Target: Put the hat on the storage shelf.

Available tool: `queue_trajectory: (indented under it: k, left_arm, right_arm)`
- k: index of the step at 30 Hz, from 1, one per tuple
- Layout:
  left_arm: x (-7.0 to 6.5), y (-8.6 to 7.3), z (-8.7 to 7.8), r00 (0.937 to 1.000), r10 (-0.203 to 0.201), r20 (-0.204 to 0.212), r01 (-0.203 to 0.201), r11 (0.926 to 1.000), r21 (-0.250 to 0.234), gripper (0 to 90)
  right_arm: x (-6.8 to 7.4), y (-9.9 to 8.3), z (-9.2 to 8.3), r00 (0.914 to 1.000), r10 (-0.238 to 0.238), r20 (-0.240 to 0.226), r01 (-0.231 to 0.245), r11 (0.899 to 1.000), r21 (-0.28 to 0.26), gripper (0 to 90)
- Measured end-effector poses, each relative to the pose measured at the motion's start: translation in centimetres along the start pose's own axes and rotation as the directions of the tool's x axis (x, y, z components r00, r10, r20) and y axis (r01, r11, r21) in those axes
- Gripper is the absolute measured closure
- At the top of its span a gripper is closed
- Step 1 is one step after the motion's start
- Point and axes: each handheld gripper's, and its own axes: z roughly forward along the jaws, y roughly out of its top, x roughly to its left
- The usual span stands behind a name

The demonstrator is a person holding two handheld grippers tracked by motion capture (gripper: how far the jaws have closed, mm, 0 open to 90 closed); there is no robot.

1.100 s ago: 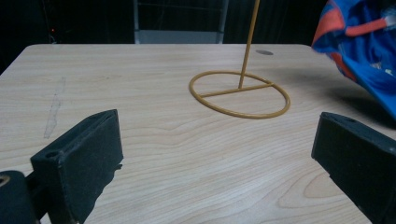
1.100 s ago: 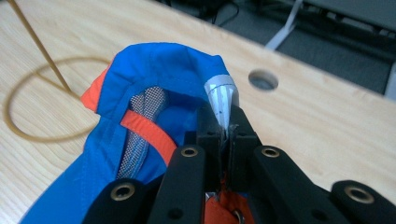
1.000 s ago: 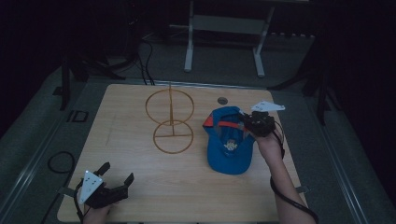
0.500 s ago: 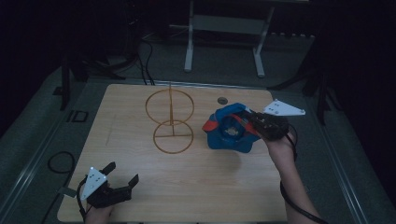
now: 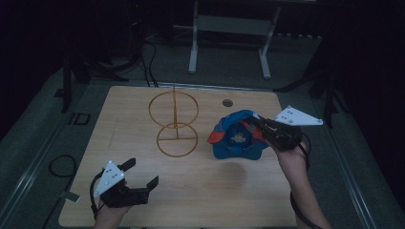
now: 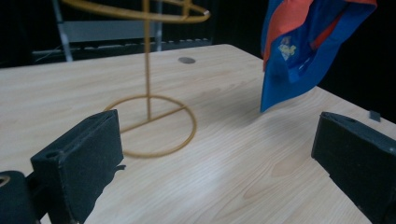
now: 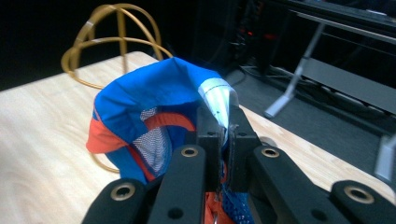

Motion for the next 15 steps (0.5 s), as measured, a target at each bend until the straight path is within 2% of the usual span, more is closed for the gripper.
queue_trajectory:
  k: [2,4,9,15]
  left_arm:
    - [-0.5,1.0,0.3,0.9996,0.026,0.012,-0.026,0.9996,-0.005,2.6]
    - [-1.0,2.0,0.6,0.9985,0.047,0.028,-0.047,0.9988,-0.013,3.9]
    - [-2.0,4.2,1.8,0.9936,0.094,0.062,-0.094,0.9956,-0.005,4.0]
    - [-2.9,5.9,3.8,0.9888,0.108,0.103,-0.11,0.9939,0.007,6.0]
  right_arm:
    - [0.5,0.2,-0.3,1.0,-0.008,-0.002,0.008,1.0,-0.008,86.7]
    - [0.8,0.4,-0.6,0.9996,0.003,-0.027,-0.004,1.0,-0.028,86.6]
    - [1.8,0.5,-0.8,0.9993,-0.022,-0.03,0.021,1.0,-0.024,86.7]
    - [2.2,0.4,-0.6,0.9988,-0.017,-0.046,0.015,1.0,-0.027,86.6]
